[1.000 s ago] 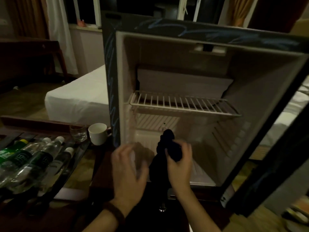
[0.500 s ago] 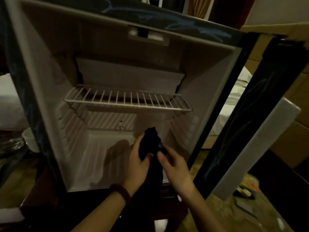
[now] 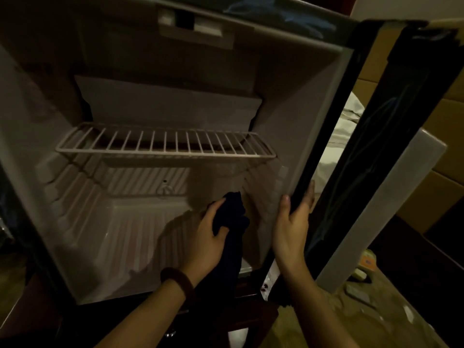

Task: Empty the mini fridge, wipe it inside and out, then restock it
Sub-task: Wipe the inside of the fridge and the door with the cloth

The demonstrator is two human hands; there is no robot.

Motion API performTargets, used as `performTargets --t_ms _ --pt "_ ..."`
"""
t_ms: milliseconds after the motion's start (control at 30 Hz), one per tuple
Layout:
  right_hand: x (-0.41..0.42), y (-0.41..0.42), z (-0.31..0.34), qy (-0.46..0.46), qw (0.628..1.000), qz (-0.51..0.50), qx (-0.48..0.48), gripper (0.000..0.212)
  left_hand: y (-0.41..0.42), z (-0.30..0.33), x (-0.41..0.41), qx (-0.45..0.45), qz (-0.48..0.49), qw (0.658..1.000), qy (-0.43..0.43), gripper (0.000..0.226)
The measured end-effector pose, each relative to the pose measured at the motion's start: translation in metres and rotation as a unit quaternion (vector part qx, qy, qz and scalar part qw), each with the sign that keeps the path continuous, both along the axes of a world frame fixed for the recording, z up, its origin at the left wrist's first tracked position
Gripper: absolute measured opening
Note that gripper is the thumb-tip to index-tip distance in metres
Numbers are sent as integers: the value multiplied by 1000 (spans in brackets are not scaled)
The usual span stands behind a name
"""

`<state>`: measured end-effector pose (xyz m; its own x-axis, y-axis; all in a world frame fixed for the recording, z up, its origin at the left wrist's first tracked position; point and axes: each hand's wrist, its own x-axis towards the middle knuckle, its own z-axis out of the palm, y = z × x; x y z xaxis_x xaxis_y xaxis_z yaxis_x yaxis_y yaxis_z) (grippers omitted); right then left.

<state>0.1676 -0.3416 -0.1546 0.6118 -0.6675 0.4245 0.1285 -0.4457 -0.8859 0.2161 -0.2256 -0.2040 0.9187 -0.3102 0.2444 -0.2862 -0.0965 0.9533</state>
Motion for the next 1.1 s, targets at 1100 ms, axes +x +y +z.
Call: performTargets --t_ms 1100 --pt "39 -15 -24 -92 994 -42 41 37 -72 31 115 261 91 960 -48 37"
